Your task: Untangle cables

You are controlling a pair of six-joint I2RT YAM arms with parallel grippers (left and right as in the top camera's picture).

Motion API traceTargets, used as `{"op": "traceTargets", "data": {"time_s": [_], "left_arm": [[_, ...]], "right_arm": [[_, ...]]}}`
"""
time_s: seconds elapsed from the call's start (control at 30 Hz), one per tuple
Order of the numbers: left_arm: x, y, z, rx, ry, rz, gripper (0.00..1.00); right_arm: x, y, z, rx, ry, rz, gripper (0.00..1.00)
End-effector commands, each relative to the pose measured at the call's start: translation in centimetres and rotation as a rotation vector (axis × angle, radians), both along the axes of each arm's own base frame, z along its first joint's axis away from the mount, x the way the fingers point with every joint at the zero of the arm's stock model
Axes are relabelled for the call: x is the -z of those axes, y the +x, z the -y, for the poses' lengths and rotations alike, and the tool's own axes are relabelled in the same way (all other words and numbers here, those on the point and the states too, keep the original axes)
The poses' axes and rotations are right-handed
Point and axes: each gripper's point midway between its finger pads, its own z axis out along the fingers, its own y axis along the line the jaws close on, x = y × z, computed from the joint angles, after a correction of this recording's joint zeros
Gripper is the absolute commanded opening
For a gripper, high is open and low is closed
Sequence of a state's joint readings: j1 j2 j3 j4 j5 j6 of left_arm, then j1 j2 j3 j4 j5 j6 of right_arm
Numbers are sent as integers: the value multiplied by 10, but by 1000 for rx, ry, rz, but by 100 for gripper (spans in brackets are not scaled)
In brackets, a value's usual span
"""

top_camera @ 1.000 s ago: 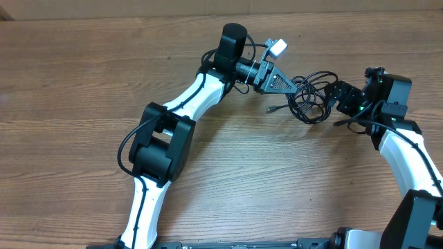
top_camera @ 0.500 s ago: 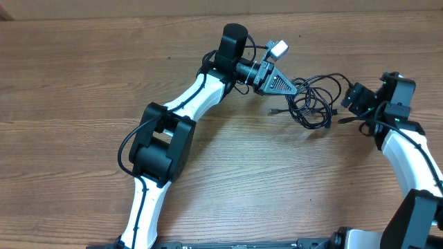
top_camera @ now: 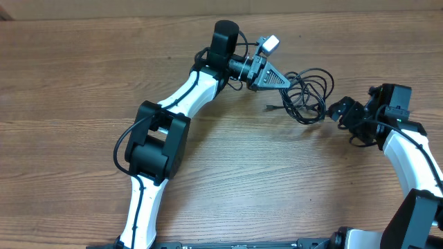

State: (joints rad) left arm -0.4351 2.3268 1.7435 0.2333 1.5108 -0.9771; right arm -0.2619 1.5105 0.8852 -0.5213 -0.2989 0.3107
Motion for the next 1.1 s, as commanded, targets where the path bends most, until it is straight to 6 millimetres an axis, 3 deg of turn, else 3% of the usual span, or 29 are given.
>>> {"op": "traceTargets", "data": {"time_s": [0.0,0.23,0.53,1.07], "left_arm": [[5,16,-4,-73,41,-59,4],[8,28,-7,-134,64,-82,4],[12,40,-5,-208,103,-142,4],[15,33,14,-226,169,-319,4]], "right_arm": [[-15,5,-28,-79,159,44,82],[-28,3,-52,-154,301,78,59],[-48,1,-76,-238,455,124,56],[-53,9,-75,-116,535,92,54]]}}
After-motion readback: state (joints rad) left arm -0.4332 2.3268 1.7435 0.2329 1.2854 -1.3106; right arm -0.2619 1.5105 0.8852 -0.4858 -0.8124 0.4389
